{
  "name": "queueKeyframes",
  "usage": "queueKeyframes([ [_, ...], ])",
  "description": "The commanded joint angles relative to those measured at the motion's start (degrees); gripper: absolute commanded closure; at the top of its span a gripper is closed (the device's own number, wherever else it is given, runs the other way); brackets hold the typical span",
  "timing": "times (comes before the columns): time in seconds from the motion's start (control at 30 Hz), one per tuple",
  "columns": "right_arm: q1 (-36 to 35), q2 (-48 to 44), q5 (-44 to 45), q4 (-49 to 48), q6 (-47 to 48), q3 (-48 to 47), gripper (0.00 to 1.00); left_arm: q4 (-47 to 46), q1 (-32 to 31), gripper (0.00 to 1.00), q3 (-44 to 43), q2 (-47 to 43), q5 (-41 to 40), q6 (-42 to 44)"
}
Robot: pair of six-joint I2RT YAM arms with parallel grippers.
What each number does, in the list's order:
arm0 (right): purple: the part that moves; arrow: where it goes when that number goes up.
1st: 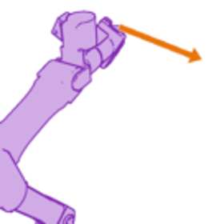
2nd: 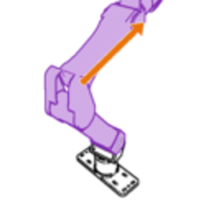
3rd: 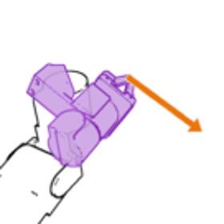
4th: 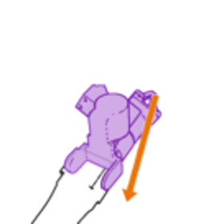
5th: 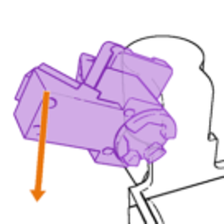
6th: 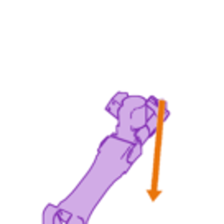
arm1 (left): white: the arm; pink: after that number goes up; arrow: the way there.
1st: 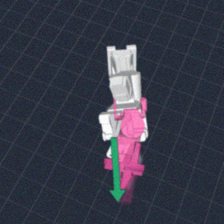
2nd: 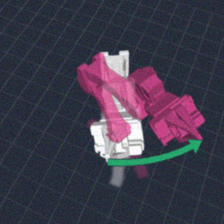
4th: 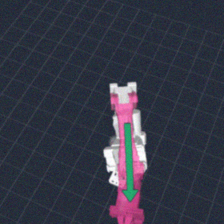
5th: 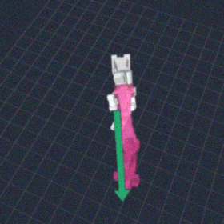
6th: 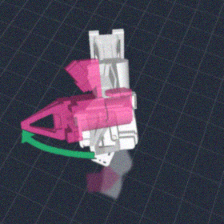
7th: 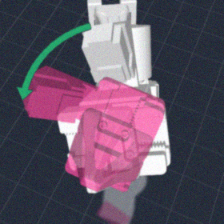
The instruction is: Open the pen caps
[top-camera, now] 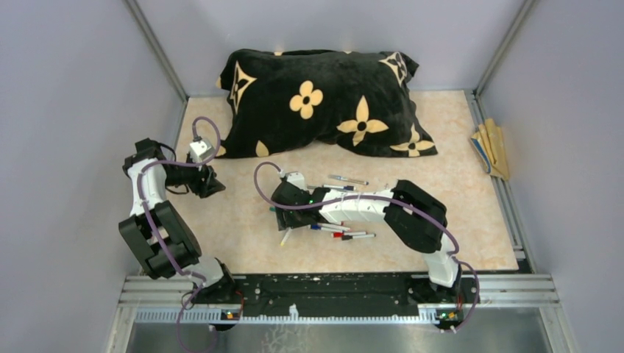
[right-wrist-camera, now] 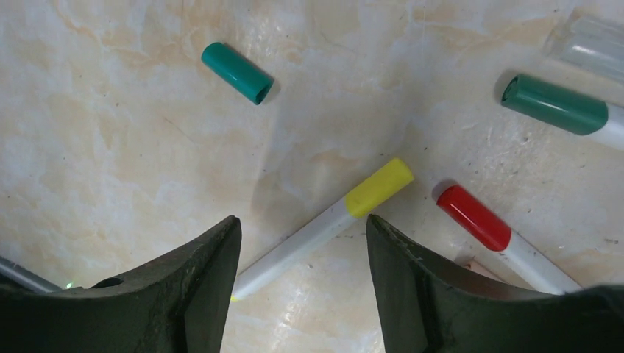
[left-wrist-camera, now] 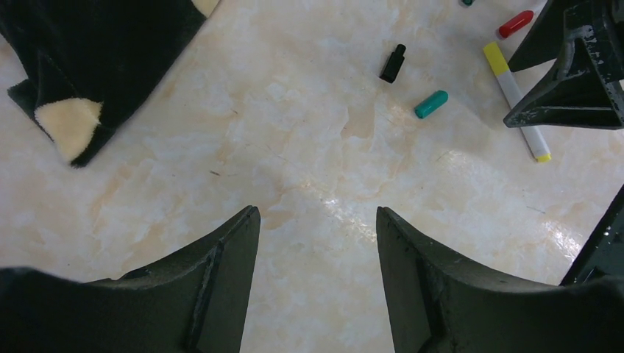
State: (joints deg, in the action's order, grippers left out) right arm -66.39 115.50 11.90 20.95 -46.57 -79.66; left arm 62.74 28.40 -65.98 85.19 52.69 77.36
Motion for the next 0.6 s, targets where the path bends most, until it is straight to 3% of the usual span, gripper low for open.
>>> queueKeyframes([
  [0.0, -0.6, 1.4, 4.5, 1.8, 3.8, -2.2, 0.41, 1.6, 0.3, 0.34, -1.3, -0.7, 4.0, 2.1],
  [0.23, -1.8, 1.2, 6.2, 0.7, 6.7, 0.0, 0.63, 3.2, 0.3, 0.34, -3.1, -0.2, 5.5, 2.1],
  [0.57, -5.0, 0.5, 11.4, -0.8, 14.8, 0.1, 0.74, 4.4, 0.2, 0.34, -4.1, -0.1, 6.0, 2.3],
])
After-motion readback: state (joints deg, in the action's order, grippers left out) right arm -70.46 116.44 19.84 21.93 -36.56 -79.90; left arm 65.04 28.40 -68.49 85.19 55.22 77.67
